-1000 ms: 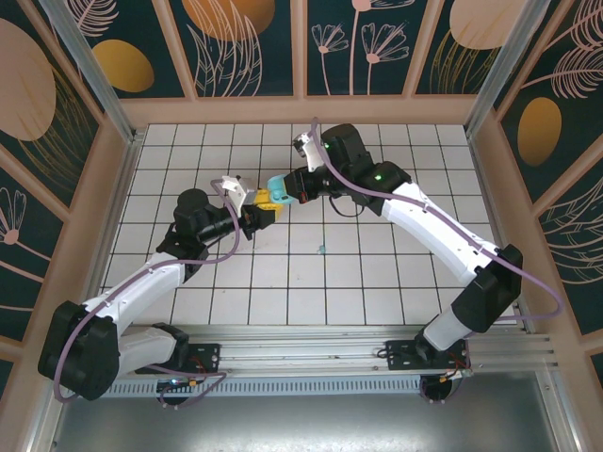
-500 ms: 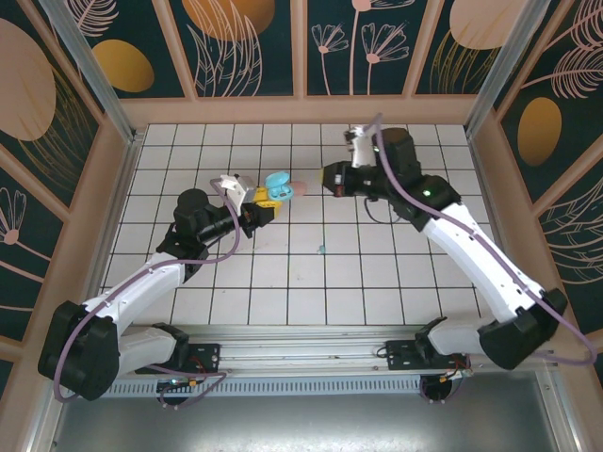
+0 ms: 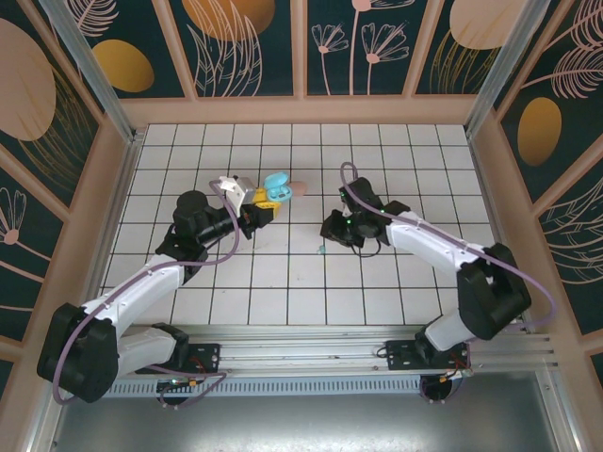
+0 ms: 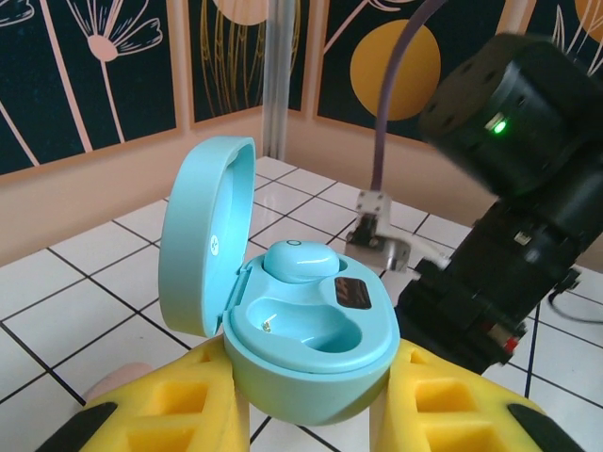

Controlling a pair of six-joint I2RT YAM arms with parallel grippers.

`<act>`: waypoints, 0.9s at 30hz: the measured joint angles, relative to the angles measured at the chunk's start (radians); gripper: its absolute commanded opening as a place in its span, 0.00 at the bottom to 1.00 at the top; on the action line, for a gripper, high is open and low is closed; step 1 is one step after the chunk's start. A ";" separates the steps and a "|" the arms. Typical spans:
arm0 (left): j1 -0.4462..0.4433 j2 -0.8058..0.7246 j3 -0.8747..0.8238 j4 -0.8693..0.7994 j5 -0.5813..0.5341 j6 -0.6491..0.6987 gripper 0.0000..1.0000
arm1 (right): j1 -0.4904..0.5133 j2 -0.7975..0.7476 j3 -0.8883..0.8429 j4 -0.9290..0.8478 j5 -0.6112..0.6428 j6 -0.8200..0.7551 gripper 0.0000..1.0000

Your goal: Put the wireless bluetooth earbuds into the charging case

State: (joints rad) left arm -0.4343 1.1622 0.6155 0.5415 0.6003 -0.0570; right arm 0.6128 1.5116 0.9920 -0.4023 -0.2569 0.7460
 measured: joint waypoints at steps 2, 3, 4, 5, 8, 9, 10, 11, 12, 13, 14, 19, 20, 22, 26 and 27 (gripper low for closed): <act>0.000 -0.004 -0.005 0.000 0.000 0.000 0.18 | 0.001 0.036 0.003 0.006 0.008 0.000 0.27; 0.000 -0.007 -0.006 -0.001 0.000 0.000 0.18 | 0.001 0.055 0.008 0.006 0.015 -0.003 0.28; 0.000 -0.010 -0.008 -0.002 0.000 0.000 0.18 | 0.001 0.071 0.015 0.006 0.021 -0.005 0.29; 0.000 -0.015 -0.009 -0.004 0.000 0.000 0.18 | 0.001 0.090 0.026 0.006 0.025 -0.005 0.30; 0.000 -0.026 -0.010 -0.007 -0.001 0.002 0.18 | 0.003 0.134 0.053 0.006 0.032 -0.007 0.29; 0.000 -0.029 -0.010 -0.008 -0.001 0.003 0.18 | 0.004 0.148 0.060 0.006 0.032 -0.007 0.29; 0.000 -0.031 -0.010 -0.008 -0.001 0.003 0.18 | 0.006 0.160 0.065 0.006 0.033 -0.007 0.29; 0.000 -0.032 -0.010 -0.008 -0.003 0.004 0.18 | 0.009 0.175 0.071 0.006 0.035 -0.008 0.28; 0.000 -0.032 -0.010 -0.008 -0.004 0.004 0.18 | 0.013 0.189 0.076 0.003 0.041 -0.008 0.28; 0.000 -0.032 -0.010 -0.009 -0.004 0.004 0.18 | 0.017 0.200 0.080 0.002 0.045 -0.008 0.28; 0.000 -0.032 -0.010 -0.012 -0.004 0.004 0.18 | 0.022 0.213 0.085 -0.002 0.050 -0.011 0.28; 0.000 -0.032 -0.010 -0.022 -0.004 0.007 0.18 | 0.039 0.254 0.105 -0.024 0.068 -0.018 0.26; 0.000 -0.032 -0.011 -0.023 -0.004 0.008 0.18 | 0.042 0.259 0.107 -0.031 0.074 -0.022 0.26; 0.000 -0.032 -0.012 -0.023 -0.004 0.011 0.18 | 0.046 0.269 0.115 -0.043 0.083 -0.031 0.25; 0.000 -0.032 -0.014 -0.023 -0.004 0.011 0.18 | 0.055 0.280 0.122 -0.066 0.105 -0.038 0.25; 0.000 -0.032 -0.014 -0.023 -0.004 0.011 0.18 | 0.057 0.282 0.124 -0.073 0.110 -0.041 0.25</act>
State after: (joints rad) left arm -0.4343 1.1297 0.6018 0.5190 0.5964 -0.0460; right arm 0.6701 1.7939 1.1160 -0.4751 -0.1471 0.7052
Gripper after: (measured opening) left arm 0.286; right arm 0.253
